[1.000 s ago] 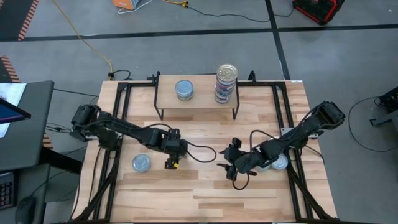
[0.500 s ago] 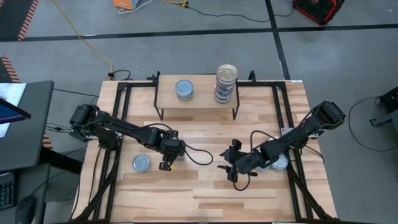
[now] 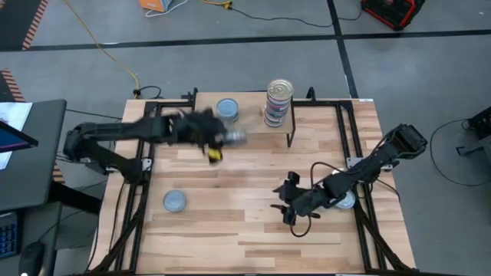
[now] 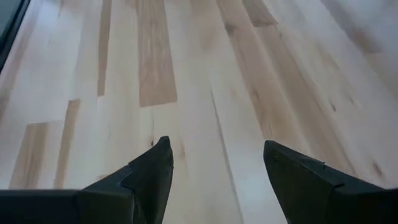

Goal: Stack canned seafood by type on shelf
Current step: Stack the green tuna can on top of the green tuna can on the shelf

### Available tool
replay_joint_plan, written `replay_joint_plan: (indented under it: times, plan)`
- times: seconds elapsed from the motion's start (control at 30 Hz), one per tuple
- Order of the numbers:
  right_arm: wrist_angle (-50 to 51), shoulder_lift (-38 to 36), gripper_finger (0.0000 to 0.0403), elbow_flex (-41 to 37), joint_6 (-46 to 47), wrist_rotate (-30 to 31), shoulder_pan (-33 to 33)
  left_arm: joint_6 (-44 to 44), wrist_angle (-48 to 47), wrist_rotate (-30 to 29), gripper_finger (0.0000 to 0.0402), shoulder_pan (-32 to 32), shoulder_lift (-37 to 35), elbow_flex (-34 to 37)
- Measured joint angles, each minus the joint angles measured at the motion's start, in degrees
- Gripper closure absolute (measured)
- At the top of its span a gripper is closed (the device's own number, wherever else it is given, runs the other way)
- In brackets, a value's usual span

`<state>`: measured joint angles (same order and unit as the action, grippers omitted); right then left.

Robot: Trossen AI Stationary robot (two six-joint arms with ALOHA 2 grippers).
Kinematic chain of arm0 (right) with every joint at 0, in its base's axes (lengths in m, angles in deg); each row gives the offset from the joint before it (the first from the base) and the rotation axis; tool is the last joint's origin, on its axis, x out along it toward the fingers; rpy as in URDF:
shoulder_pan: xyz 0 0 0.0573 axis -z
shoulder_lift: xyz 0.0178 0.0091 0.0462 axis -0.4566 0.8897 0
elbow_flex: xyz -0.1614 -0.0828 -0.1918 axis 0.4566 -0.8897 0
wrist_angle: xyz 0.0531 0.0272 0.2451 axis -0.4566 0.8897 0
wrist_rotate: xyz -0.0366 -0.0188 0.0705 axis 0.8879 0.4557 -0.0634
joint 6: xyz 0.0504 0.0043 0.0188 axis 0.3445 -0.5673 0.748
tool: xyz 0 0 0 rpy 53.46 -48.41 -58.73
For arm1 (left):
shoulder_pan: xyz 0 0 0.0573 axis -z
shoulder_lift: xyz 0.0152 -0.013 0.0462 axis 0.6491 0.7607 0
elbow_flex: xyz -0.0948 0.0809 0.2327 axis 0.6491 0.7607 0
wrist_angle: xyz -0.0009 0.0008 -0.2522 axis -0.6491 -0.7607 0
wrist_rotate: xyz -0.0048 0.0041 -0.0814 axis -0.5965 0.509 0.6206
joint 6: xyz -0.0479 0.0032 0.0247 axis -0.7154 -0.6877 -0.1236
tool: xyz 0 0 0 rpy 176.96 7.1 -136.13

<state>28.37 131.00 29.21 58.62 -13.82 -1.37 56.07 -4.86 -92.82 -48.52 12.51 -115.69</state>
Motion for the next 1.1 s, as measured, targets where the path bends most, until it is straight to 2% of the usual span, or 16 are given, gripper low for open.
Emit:
replay_joint_plan:
  times: [0.1, 0.23, 0.3, 0.47, 0.6, 0.73, 0.83, 1.1]
  plan:
    - [-0.9, 0.0, 0.0126, 0.0, -4.4, 0.0, 1.6, -4.3, 2.7, 6.1, 0.0273, -9.6, -1.3, 0.1]
    - [1.6, -2.6, 0.0126, 0.0, -8.5, -0.3, 5.4, -10.8, 7.3, 19.3, 0.0273, -20.9, -1.1, 0.1]
    - [4.1, -5.2, 0.0126, 0.0, -10.3, -0.4, 7.5, -11.2, 7.2, 24.7, 0.0273, -25.0, -0.9, 0.1]
    - [9.5, -13.5, 0.0126, 0.0, -15.1, -1.0, 12.8, -12.2, 5.5, 33.2, 0.0273, -32.4, 1.5, 0.2]
    - [10.3, -19.7, 0.0126, 0.0, -18.3, -4.5, 15.7, -15.3, 6.6, 39.2, 0.0271, -34.9, 4.8, 0.2]
    - [12.2, -23.4, 0.0127, 0.0, -18.4, -5.4, 15.6, -16.7, 7.5, 41.1, 0.0258, -34.9, 7.2, 0.2]
    - [13.5, -24.5, 0.0127, 0.0, -18.5, -5.4, 14.6, -18.3, 8.4, 43.5, 0.0261, -35.0, 8.3, 0.2]
    - [13.7, -24.1, 0.0127, 0.0, -19.0, -5.4, 14.0, -19.0, 7.4, 44.5, 0.0259, -36.0, 8.1, 0.2]
